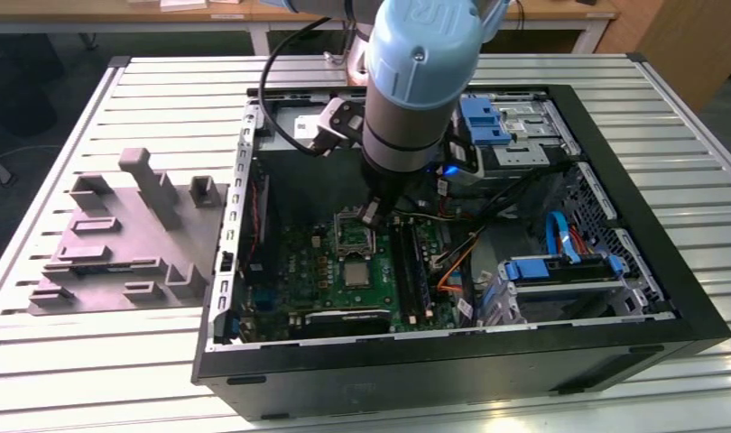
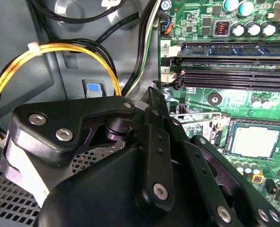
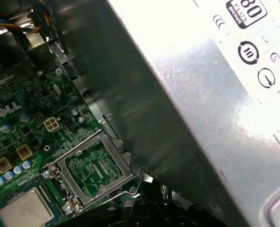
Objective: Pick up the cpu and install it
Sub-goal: 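Close the cpu cover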
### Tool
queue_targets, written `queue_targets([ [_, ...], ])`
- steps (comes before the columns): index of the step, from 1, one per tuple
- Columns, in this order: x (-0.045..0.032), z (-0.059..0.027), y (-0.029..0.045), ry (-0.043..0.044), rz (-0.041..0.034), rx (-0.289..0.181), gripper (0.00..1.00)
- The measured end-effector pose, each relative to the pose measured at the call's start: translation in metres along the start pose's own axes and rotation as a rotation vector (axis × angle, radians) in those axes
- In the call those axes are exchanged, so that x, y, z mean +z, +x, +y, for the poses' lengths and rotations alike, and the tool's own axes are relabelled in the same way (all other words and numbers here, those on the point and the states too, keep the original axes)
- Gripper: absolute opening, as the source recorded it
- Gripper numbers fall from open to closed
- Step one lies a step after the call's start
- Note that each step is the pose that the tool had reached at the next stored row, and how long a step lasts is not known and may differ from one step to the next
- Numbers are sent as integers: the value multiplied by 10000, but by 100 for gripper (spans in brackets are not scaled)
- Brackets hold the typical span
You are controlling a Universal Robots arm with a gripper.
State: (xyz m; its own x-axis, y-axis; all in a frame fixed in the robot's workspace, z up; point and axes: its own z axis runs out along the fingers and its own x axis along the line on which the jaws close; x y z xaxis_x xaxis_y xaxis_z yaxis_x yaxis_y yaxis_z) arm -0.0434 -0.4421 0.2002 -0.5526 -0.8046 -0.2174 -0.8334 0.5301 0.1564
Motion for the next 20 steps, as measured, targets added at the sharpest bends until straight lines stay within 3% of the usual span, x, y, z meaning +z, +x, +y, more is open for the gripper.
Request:
queue_targets([
  [4, 11, 0, 1, 3, 6, 0, 11],
  [13, 10, 8, 1, 102, 155, 2, 11],
  [20, -15, 17, -10, 236, 357, 5, 11],
])
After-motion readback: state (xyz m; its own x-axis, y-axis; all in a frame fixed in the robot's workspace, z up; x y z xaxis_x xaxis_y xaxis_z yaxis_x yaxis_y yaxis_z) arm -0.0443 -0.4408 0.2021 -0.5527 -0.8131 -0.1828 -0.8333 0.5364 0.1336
